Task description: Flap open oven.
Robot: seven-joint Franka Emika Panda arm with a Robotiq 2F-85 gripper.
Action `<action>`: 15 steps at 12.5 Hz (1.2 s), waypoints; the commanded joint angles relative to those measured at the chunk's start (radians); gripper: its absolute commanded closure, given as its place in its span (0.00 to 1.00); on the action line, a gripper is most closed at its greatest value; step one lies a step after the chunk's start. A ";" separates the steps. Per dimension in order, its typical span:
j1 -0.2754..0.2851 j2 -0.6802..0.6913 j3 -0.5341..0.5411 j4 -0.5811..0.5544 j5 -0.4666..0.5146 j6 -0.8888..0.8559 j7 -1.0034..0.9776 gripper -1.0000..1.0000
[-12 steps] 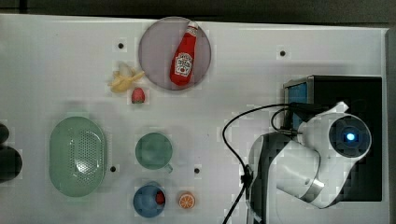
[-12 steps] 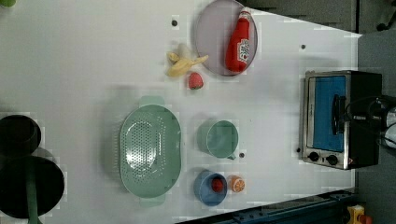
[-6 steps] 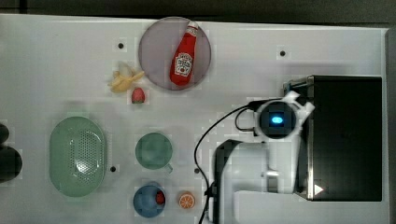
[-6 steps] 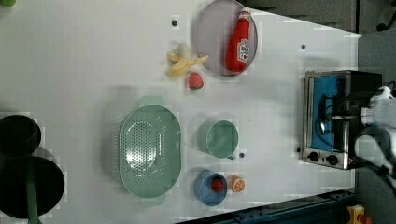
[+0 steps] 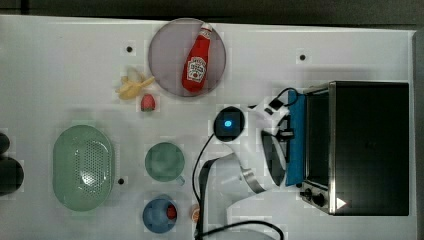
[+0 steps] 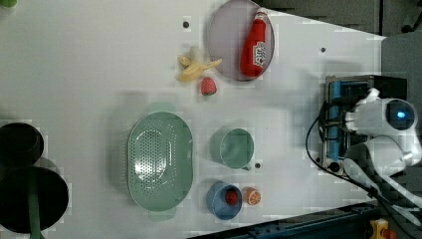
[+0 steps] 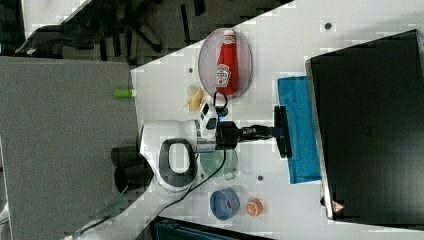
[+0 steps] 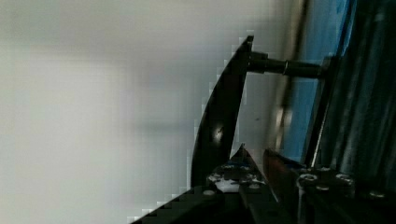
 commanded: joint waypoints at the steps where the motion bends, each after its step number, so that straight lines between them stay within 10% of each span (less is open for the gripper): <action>1: 0.058 0.068 0.025 0.003 -0.120 -0.024 0.308 0.83; 5: 0.135 0.158 0.037 0.032 -0.267 -0.111 0.564 0.83; 15: 0.156 0.238 0.016 0.099 -0.215 0.006 0.602 0.83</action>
